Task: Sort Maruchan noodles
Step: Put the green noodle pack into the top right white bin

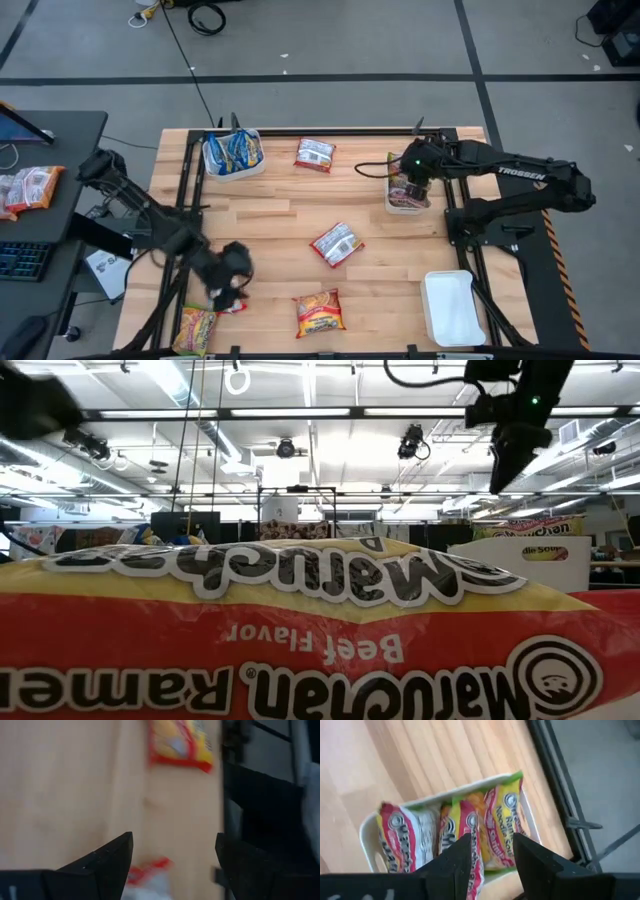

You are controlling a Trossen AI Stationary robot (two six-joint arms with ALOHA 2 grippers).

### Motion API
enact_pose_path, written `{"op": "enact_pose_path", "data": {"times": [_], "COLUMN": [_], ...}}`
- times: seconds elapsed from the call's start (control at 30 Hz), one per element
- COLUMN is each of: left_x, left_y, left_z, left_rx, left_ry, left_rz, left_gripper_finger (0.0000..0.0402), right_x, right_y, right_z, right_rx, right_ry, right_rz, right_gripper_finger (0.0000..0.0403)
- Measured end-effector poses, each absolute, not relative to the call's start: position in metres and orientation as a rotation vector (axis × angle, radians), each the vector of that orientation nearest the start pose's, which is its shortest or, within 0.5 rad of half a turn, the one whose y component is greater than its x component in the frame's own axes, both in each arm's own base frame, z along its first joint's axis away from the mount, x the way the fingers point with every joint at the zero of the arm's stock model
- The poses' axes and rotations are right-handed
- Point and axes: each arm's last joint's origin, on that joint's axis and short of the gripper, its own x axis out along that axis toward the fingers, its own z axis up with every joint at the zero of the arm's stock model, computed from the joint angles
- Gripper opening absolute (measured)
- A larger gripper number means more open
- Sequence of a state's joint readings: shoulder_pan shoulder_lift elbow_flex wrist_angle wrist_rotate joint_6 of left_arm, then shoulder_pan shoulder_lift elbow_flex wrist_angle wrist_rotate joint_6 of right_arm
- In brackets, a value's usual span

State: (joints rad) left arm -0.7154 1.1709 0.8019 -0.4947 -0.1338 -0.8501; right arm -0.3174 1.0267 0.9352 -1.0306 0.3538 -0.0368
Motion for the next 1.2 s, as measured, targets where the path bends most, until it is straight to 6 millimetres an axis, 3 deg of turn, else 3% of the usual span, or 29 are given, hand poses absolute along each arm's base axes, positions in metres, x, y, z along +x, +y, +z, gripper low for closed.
{"op": "enact_pose_path", "data": {"times": [0.27,0.43,0.7,0.83,1.0,1.2], "left_x": [0.131,0.110,0.117,0.115,0.111,0.108], "left_y": [-0.188,-0.205,-0.232,-0.239,-0.250,-0.260], "left_z": [0.244,0.228,0.206,0.205,0.204,0.174], "left_rx": [-0.670,-0.607,-0.618,-0.589,-0.540,-0.362], "left_ry": [1.122,1.243,1.367,1.506,1.543,1.575], "left_rz": [-0.155,-0.118,-0.219,-0.210,-0.222,-0.213], "left_gripper_finger": [0.0288,0.0288,0.0273,0.0257,0.0240,0.0227], "right_x": [0.171,0.174,0.182,0.192,0.205,0.211], "right_y": [-0.054,-0.044,-0.017,-0.004,0.007,0.017], "right_z": [0.285,0.286,0.289,0.296,0.309,0.319], "right_rx": [-0.001,-0.002,-0.044,-0.083,-0.105,-0.083], "right_ry": [1.059,1.027,0.948,0.822,0.636,0.514], "right_rz": [-0.589,-0.596,-0.527,-0.494,-0.425,-0.374], "right_gripper_finger": [0.0143,0.0142,0.0141,0.0141,0.0141,0.0141]}}
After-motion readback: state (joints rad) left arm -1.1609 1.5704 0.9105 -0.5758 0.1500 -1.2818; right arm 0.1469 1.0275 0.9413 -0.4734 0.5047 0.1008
